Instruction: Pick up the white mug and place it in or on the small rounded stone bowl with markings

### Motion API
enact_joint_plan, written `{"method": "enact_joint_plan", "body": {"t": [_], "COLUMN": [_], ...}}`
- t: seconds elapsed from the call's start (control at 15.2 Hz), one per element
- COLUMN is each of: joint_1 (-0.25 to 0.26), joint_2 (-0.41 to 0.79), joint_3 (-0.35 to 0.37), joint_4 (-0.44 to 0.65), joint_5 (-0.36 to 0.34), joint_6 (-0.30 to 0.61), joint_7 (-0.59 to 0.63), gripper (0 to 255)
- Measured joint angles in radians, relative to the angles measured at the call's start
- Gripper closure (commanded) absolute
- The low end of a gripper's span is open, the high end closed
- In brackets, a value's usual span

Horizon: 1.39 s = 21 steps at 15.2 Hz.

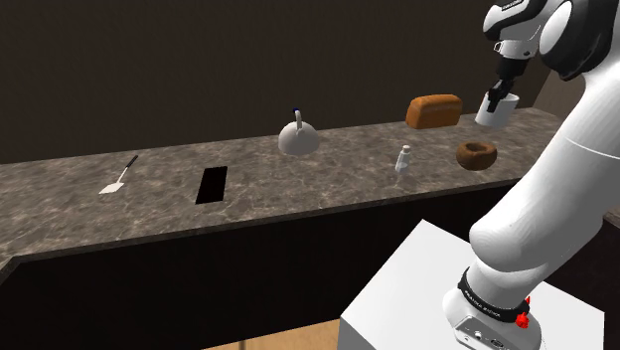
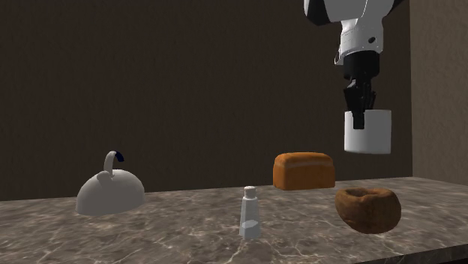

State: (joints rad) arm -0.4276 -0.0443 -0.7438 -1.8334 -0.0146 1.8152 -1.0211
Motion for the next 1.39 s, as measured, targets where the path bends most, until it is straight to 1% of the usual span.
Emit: {"method": "enact_joint_plan", "body": {"t": [0.46, 1.06, 1.39], "joint_1": [-0.005, -0.009, -0.010], "joint_2": [0.001, 0.039, 0.040], "joint_3": [-0.006, -0.013, -0.014], "joint_4": [-0.090, -0.182, -0.190], "joint_5": [0.000, 0.028, 0.029], "joint_6": [0.090, 0.210, 0.222], "joint_7": [-0.011, -0.033, -0.035], "gripper": [255, 255, 255]}}
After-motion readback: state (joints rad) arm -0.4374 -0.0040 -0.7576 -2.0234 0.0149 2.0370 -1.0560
